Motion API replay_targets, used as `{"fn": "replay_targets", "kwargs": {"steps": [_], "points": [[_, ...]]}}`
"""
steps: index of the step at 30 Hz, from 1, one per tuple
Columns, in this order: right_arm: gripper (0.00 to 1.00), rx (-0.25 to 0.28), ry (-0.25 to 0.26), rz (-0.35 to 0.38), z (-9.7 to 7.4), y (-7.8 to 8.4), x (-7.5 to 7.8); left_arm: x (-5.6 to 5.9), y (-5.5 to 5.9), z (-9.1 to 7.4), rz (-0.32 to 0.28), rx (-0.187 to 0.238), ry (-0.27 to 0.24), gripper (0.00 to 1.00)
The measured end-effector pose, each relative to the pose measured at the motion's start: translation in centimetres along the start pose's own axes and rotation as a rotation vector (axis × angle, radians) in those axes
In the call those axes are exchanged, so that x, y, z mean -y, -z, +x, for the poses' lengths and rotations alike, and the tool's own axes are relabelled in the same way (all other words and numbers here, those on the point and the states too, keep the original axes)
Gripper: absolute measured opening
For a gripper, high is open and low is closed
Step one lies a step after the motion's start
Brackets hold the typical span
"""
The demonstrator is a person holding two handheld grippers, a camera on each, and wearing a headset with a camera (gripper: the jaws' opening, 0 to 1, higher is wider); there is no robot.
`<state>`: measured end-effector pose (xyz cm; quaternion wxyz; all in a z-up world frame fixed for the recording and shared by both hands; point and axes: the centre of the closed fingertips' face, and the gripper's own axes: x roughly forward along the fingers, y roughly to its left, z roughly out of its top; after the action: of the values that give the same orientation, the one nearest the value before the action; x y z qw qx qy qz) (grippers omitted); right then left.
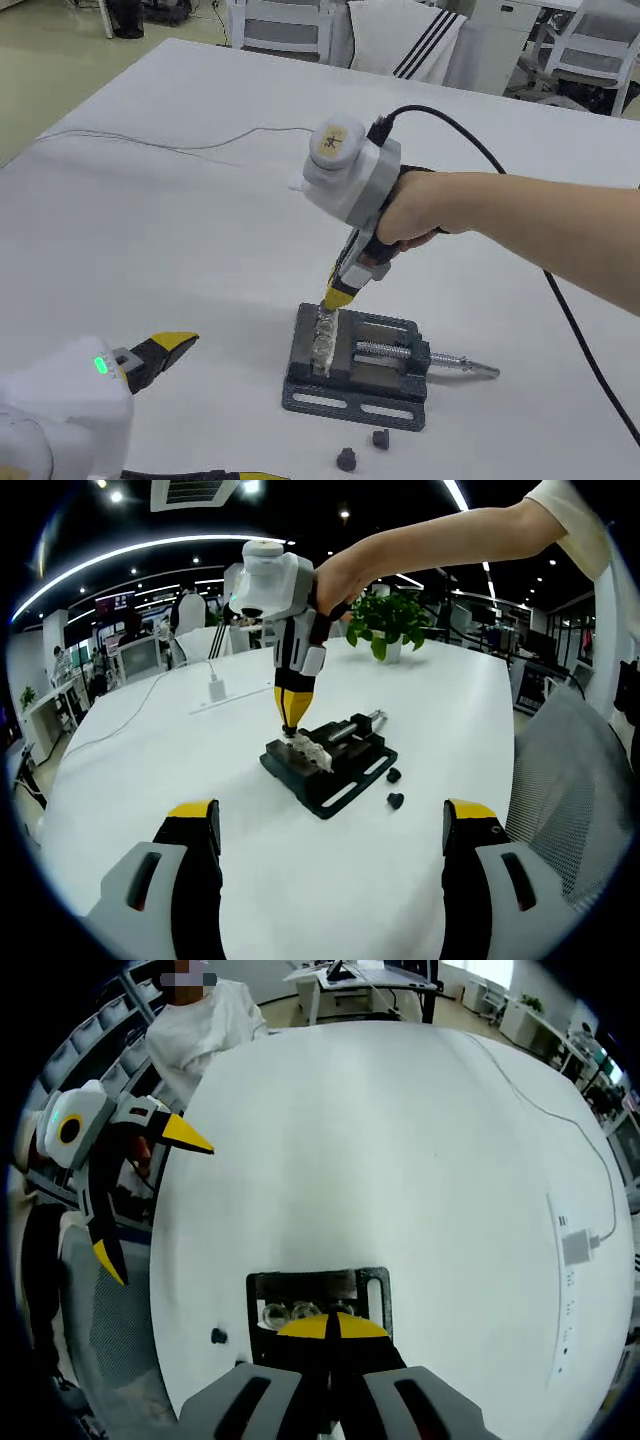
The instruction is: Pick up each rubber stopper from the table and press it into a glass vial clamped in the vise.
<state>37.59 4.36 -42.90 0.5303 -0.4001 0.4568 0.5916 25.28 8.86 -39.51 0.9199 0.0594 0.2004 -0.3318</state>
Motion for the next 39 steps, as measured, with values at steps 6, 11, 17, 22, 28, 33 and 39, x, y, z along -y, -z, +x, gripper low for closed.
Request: {"fn": "replay_targets", "kwargs": {"steps": [6,11,17,22,28,33,39], "points": [[0.0,0.042,0.02,-0.007,0.1,-0.2,-0.2,0.1,0.5,-0.4,-0.005,-0.003,-0.004,0.91],[0.0,0.088,0.034,-0.009,0.2,-0.4,-0.1,0.3,0.7,-0.6,-0.009,-0.007,-0.005,0.91],[0.0,0.125,0.047,-0.014,0.3,-0.6,0.0,0.5,0.9,-0.7,-0.01,-0.005,-0.004,0.91],[0.0,0.142,0.051,-0.027,0.2,-0.7,-0.1,0.6,1.0,-0.8,-0.01,-0.005,-0.004,0.91],[0.28,0.199,0.068,0.003,-0.4,-0.8,-0.2,0.6,1.1,-1.0,-0.011,-0.008,-0.005,0.91],[0.39,0.223,0.079,-0.025,-0.6,-0.4,-0.8,0.5,1.1,-1.0,-0.011,-0.007,-0.006,0.91],[0.43,0.266,0.088,-0.022,-0.8,0.0,-1.8,0.5,1.1,-1.0,-0.005,-0.009,-0.004,0.91]]}}
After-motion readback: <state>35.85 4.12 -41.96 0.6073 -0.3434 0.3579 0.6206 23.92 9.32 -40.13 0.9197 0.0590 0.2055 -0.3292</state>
